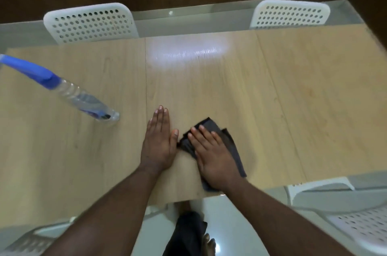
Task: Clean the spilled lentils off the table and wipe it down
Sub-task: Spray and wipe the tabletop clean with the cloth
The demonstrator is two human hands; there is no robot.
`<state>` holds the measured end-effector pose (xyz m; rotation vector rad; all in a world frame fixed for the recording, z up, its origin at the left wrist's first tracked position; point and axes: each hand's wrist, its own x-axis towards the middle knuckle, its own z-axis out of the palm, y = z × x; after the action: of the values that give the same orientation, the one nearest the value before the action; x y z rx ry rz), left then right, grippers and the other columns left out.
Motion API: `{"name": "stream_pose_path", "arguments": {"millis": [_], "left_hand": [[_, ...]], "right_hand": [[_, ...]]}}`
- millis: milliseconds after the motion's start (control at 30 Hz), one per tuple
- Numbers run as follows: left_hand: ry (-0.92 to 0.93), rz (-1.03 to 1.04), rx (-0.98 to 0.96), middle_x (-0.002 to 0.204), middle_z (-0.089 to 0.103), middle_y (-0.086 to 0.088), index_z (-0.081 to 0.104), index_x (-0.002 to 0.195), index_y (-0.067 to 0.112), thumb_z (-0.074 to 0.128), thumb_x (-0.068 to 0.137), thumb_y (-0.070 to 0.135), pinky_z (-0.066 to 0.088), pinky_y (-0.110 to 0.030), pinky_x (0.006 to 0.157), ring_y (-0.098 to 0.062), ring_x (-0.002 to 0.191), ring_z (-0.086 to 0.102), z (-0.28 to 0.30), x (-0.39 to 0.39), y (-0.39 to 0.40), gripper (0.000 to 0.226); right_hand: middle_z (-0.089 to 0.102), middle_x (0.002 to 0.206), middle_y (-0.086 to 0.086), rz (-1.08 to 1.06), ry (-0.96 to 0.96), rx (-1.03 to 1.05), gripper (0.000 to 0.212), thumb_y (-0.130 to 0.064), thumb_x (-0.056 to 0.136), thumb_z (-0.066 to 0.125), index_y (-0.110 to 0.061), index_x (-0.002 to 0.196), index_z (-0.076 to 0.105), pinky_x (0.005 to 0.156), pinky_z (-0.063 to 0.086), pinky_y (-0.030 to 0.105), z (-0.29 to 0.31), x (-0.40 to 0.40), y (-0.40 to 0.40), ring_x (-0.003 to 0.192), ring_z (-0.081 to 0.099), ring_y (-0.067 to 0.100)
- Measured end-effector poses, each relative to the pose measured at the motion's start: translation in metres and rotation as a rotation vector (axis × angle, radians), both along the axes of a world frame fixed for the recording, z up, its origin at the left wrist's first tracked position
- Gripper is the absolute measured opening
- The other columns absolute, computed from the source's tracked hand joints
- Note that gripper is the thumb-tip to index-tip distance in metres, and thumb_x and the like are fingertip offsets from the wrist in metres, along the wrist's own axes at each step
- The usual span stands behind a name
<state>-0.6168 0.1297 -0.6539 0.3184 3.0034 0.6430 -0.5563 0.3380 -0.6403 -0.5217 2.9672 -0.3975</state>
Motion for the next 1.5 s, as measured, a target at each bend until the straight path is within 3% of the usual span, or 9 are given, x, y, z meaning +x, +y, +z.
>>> {"name": "stream_pose_path", "arguments": {"millis": [200,300,467,633,900,1100,1267,1367,1500], "left_hand": [[0.044,0.008,-0.003,0.176,0.006,-0.012,0.008,0.168,0.006,0.022,0.109,0.049,0.007,-0.043,0.133,-0.020,0.163,0.001,0.002,0.024,0.003,0.074],[0.055,0.011,0.030,0.176,0.005,-0.011,0.007,0.168,0.007,0.023,0.110,0.049,0.005,-0.039,0.133,-0.020,0.163,0.000,-0.003,0.022,0.002,0.074],[0.042,0.034,0.110,0.176,0.006,-0.012,0.009,0.168,0.006,0.021,0.109,0.050,0.004,-0.037,0.132,-0.021,0.163,0.003,-0.002,0.023,0.000,0.074],[0.039,0.042,0.143,0.176,0.006,-0.011,0.009,0.168,0.006,0.020,0.109,0.053,0.002,-0.034,0.132,-0.020,0.163,0.003,0.003,0.024,0.000,0.076],[0.052,0.066,0.184,0.176,0.008,-0.009,0.011,0.168,0.008,0.022,0.108,0.054,0.000,-0.029,0.131,-0.019,0.163,0.005,-0.002,0.024,0.001,0.076],[0.013,0.041,0.231,0.176,0.010,-0.009,0.013,0.168,0.008,0.020,0.109,0.052,0.004,-0.033,0.132,-0.017,0.163,0.005,-0.001,0.030,0.000,0.073],[0.082,-0.021,0.079,0.173,0.019,-0.017,0.027,0.164,0.003,0.032,0.107,0.038,0.008,-0.046,0.132,-0.030,0.162,0.012,0.014,0.063,0.021,0.067],[0.091,-0.132,-0.023,0.174,0.019,-0.013,0.029,0.164,0.006,0.036,0.108,0.034,0.011,-0.049,0.132,-0.027,0.163,0.007,0.016,0.096,0.062,0.064],[0.026,-0.051,-0.180,0.177,0.002,-0.005,0.013,0.169,0.014,0.028,0.108,0.041,0.006,-0.048,0.132,-0.020,0.163,-0.007,0.014,0.103,0.089,0.068]], "right_hand": [[0.028,0.171,-0.003,-0.205,0.051,0.042,0.057,-0.029,0.107,0.034,-0.020,0.163,0.037,0.127,0.023,0.049,0.001,-0.010,0.056,0.161,0.017,0.017],[0.030,0.171,0.002,-0.327,0.060,0.035,0.056,-0.028,0.108,0.034,-0.017,0.163,0.037,0.129,0.018,0.048,0.000,-0.045,0.026,0.160,0.019,0.023],[0.022,0.174,0.002,-0.200,0.038,-0.039,0.059,-0.031,0.108,0.032,-0.017,0.165,0.030,0.131,0.010,0.046,-0.004,-0.008,-0.049,0.162,0.010,0.022],[0.016,0.175,-0.003,-0.051,0.014,-0.016,0.063,-0.027,0.105,0.036,-0.019,0.166,0.026,0.130,0.011,0.045,-0.004,0.073,-0.018,0.163,0.003,0.016],[0.022,0.174,0.000,-0.350,0.060,0.015,0.058,-0.029,0.108,0.034,-0.018,0.164,0.032,0.129,0.018,0.048,-0.010,-0.010,-0.010,0.162,0.014,0.022],[0.011,0.176,-0.002,-0.220,-0.046,-0.157,0.061,-0.033,0.108,0.026,-0.020,0.168,0.021,0.132,0.005,0.044,-0.002,0.019,-0.071,0.162,-0.001,0.015],[0.037,0.168,0.000,-0.254,-0.141,-0.684,0.052,-0.021,0.109,0.043,-0.015,0.161,0.041,0.129,0.025,0.039,0.024,0.039,-0.027,0.157,0.029,0.009],[0.047,0.161,0.003,-0.369,-0.120,-0.671,0.052,-0.019,0.104,0.045,-0.016,0.155,0.050,0.127,0.032,0.043,0.027,0.016,0.004,0.152,0.039,0.014],[0.050,0.160,0.003,-0.304,-0.062,-0.537,0.052,-0.019,0.102,0.043,-0.016,0.153,0.054,0.125,0.034,0.046,0.011,-0.007,0.013,0.152,0.039,0.017]]}}
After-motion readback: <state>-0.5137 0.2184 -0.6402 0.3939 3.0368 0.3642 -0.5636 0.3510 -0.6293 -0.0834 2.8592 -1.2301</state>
